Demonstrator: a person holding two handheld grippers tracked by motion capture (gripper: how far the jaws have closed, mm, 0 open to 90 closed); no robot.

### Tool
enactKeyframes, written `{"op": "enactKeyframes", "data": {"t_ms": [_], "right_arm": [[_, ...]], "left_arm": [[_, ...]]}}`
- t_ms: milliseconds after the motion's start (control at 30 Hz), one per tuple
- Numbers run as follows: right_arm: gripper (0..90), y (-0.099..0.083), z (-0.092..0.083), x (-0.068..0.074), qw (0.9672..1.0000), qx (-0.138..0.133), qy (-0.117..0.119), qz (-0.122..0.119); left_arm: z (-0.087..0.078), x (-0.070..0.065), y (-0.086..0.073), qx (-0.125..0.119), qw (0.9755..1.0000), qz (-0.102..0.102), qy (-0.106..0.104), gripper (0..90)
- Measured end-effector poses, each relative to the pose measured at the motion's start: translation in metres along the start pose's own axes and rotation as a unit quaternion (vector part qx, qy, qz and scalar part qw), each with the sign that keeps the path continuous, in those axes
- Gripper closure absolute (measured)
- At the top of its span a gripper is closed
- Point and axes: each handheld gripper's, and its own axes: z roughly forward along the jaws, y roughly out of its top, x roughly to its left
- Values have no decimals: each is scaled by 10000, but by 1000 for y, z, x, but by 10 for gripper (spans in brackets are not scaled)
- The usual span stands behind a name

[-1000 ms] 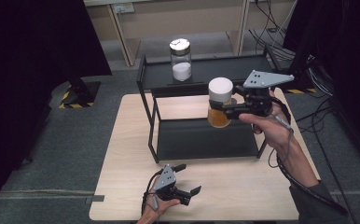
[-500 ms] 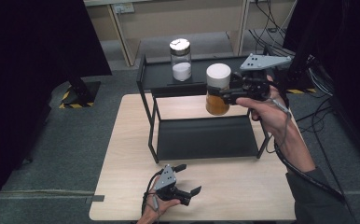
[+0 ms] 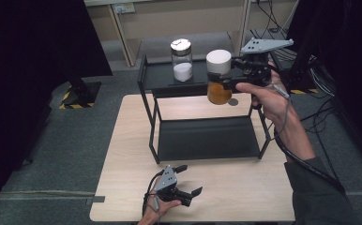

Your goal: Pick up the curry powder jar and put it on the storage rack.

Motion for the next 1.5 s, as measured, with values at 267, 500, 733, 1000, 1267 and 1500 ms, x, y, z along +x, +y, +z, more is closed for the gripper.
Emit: {"op": "enactKeyframes", "data": {"t_ms": [267, 500, 733, 1000, 1267, 1500], "right_arm": [[352, 6, -2, 0, 9999, -98, 91, 27], [352, 14, -2, 0, 9999, -152, 52, 59], [352, 24, 1, -2, 9998, -157, -64, 64], [352, 31, 11, -7, 9995, -109, -259, 138], [352, 33, 23, -11, 9986, -100, -482, 202], [352, 30, 33, -14, 9972, -98, -685, 288]], "left_arm": [[0, 0, 0, 4, 10000, 12, -16, 14], [1, 0, 0, 6, 10000, 5, -18, 14], [1, 0, 0, 7, 10000, 13, -21, 14], [0, 0, 0, 7, 10000, 15, -38, 14], [0, 0, 0, 8, 10000, 34, -59, 14], [1, -2, 0, 15, 9999, 75, -68, 14]]}}
